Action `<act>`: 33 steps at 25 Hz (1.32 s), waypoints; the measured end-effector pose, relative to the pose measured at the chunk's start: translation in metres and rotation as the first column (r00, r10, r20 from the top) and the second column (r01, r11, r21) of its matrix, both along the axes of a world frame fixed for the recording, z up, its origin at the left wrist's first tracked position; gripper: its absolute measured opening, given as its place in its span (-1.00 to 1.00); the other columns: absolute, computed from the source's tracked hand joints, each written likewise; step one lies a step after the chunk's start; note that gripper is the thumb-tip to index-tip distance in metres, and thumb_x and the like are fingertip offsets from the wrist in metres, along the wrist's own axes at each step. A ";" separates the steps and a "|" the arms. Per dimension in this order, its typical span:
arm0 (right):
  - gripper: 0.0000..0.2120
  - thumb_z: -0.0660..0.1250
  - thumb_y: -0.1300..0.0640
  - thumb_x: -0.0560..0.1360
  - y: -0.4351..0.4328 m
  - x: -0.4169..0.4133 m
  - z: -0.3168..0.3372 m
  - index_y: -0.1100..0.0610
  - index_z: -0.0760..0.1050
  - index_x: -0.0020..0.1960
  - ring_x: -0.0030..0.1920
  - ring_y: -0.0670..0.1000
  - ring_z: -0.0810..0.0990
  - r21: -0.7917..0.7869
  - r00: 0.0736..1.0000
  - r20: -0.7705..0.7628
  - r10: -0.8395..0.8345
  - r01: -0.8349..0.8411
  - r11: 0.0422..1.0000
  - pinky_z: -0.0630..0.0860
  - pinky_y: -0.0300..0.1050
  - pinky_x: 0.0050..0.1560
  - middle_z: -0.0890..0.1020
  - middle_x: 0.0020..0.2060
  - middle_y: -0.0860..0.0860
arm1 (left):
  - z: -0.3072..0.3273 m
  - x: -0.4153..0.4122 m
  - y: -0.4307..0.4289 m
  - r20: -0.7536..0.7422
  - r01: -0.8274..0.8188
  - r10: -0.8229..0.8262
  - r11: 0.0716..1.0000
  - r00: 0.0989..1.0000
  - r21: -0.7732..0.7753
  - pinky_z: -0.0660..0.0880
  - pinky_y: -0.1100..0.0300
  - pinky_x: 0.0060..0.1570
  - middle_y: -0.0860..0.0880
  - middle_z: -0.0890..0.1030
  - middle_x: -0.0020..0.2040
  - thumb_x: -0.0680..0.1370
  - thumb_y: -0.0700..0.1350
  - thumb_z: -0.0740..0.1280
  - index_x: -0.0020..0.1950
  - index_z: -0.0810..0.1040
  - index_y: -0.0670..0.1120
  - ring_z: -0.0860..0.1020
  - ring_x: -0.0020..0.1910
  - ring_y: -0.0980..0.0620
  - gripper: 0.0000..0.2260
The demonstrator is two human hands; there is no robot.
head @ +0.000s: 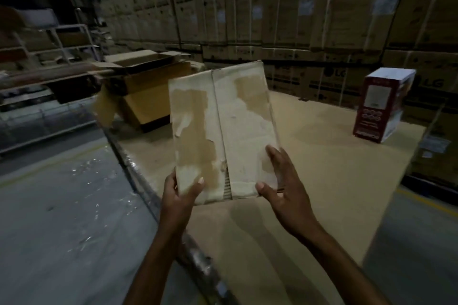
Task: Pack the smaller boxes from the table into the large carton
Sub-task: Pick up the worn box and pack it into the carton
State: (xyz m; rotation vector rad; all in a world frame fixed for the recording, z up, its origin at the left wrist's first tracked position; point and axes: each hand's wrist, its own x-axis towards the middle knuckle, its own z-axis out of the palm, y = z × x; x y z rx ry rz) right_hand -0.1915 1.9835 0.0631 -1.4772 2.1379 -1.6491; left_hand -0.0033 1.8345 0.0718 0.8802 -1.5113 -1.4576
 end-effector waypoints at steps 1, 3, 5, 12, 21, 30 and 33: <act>-0.23 0.35 -0.08 0.50 -0.014 0.020 0.000 -0.46 0.01 0.54 0.58 -0.23 0.11 0.007 1.000 0.003 0.022 -0.022 1.000 0.23 -0.28 0.42 0.13 0.61 -0.26 | 0.000 0.021 -0.008 -0.012 -0.039 0.039 0.999 0.999 0.014 0.61 0.22 -0.03 0.02 0.61 0.22 0.53 -0.09 0.49 0.43 0.37 0.03 0.62 0.16 0.07 -0.48; -0.18 0.42 -0.01 0.51 -0.043 0.053 0.001 -0.34 0.03 0.59 0.56 -0.22 0.19 -0.022 0.991 0.099 0.088 -0.086 0.996 0.32 -0.16 0.44 0.18 0.59 -0.28 | 0.005 0.060 -0.027 -0.036 -0.090 0.090 0.996 0.995 0.010 0.63 0.19 0.00 0.04 0.57 0.24 0.53 -0.07 0.49 0.45 0.31 0.01 0.61 0.15 0.09 -0.44; -0.08 0.51 0.07 0.51 -0.074 0.079 0.005 -0.21 -0.01 0.64 0.41 -0.31 0.39 -0.042 0.960 0.245 0.134 -0.128 0.991 0.44 -0.13 0.37 0.31 0.47 -0.36 | 0.012 0.094 -0.051 -0.043 -0.122 0.122 0.992 0.992 -0.011 0.64 0.14 0.02 0.07 0.53 0.23 0.53 -0.04 0.48 0.40 0.29 0.03 0.60 0.15 0.09 -0.47; -0.40 0.50 -0.16 0.41 -0.195 0.123 0.039 -0.12 0.46 0.40 0.13 -0.15 0.63 -0.094 0.886 0.415 0.207 -0.185 0.978 0.61 -0.15 0.03 0.64 0.19 -0.14 | 0.025 0.155 -0.143 -0.024 -0.298 0.298 0.954 0.954 0.020 0.53 0.19 -0.17 -0.04 0.57 0.25 0.57 0.08 0.41 0.41 0.41 0.02 0.58 0.07 0.09 -0.55; -0.58 0.45 -0.19 0.49 -0.366 0.153 0.062 -0.03 0.56 0.27 -0.07 -0.11 0.73 -0.110 0.787 0.541 0.297 -0.284 0.952 0.64 -0.19 -0.18 0.73 0.02 -0.04 | 0.056 0.193 -0.288 0.139 -0.430 0.437 0.900 0.889 -0.074 0.57 -0.02 0.09 -0.03 0.61 0.24 0.52 0.32 0.32 0.45 0.47 0.07 0.58 0.15 -0.03 -0.43; -0.33 0.46 -0.33 0.34 -0.550 0.205 0.089 -0.10 0.50 0.38 0.10 -0.12 0.69 -0.211 0.832 0.358 0.424 -0.370 0.905 0.67 -0.01 0.07 0.68 0.15 -0.12 | 0.073 0.243 -0.452 -0.135 -0.536 0.519 0.829 0.844 -0.161 0.55 0.34 -0.29 -0.04 0.66 0.12 0.62 -0.03 0.34 0.38 0.54 -0.07 0.63 -0.13 0.22 -0.66; -0.31 0.49 -0.24 0.36 -0.621 0.224 0.112 -0.07 0.46 0.43 0.11 -0.18 0.66 -0.275 0.849 0.281 0.448 -0.376 0.885 0.66 -0.13 0.02 0.66 0.17 -0.14 | 0.088 0.261 -0.528 -0.239 -0.506 0.459 0.839 0.856 -0.202 0.53 0.44 -0.31 0.04 0.64 0.12 0.63 -0.13 0.33 0.44 0.49 -0.06 0.64 -0.14 0.30 -0.63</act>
